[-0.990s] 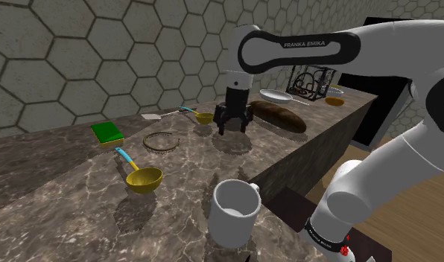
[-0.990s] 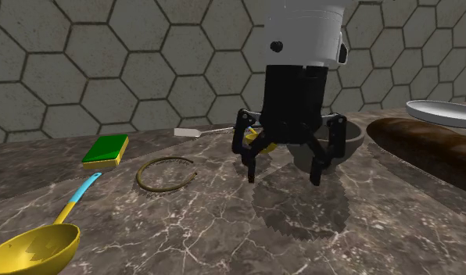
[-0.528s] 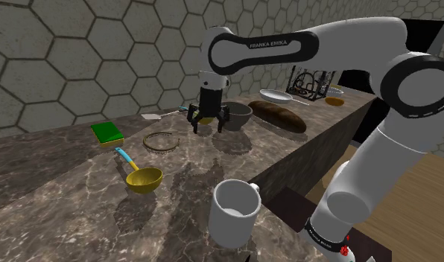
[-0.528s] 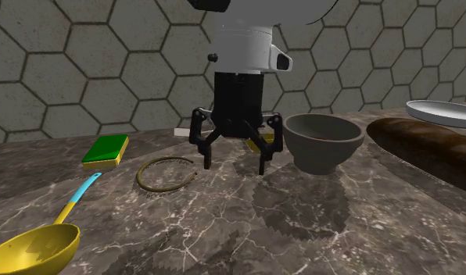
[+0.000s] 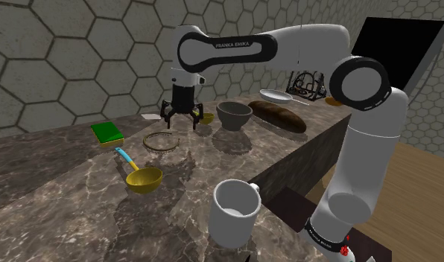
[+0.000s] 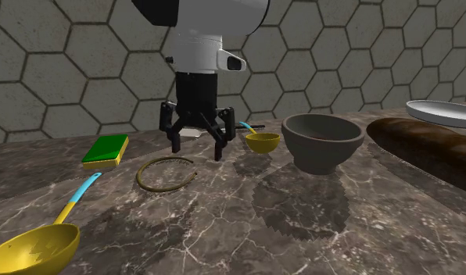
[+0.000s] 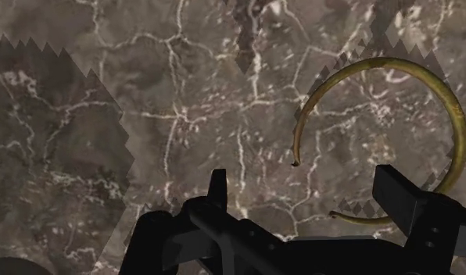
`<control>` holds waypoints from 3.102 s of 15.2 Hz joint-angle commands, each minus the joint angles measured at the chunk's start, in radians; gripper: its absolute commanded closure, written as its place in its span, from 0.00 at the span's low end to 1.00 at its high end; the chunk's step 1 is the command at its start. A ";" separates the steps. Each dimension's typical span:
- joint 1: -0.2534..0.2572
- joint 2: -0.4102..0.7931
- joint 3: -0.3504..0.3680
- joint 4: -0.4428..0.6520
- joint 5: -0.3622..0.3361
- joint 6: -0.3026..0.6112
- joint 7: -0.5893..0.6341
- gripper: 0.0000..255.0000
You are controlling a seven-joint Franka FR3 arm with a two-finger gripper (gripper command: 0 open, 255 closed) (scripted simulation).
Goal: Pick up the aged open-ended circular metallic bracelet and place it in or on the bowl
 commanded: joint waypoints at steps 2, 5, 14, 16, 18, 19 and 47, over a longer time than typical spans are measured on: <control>0.006 0.029 0.000 0.006 -0.008 0.025 0.020 0.00; 0.007 0.029 0.001 -0.034 -0.008 0.065 0.019 0.00; 0.009 0.031 0.001 -0.066 -0.008 0.099 0.019 0.00; 0.009 0.031 0.001 -0.066 -0.008 0.099 0.019 1.00; 0.009 0.031 0.001 -0.066 -0.008 0.099 0.019 1.00; 0.008 0.032 0.001 -0.065 -0.008 0.098 0.018 1.00; 0.016 0.044 0.006 0.247 -0.014 -0.200 0.049 1.00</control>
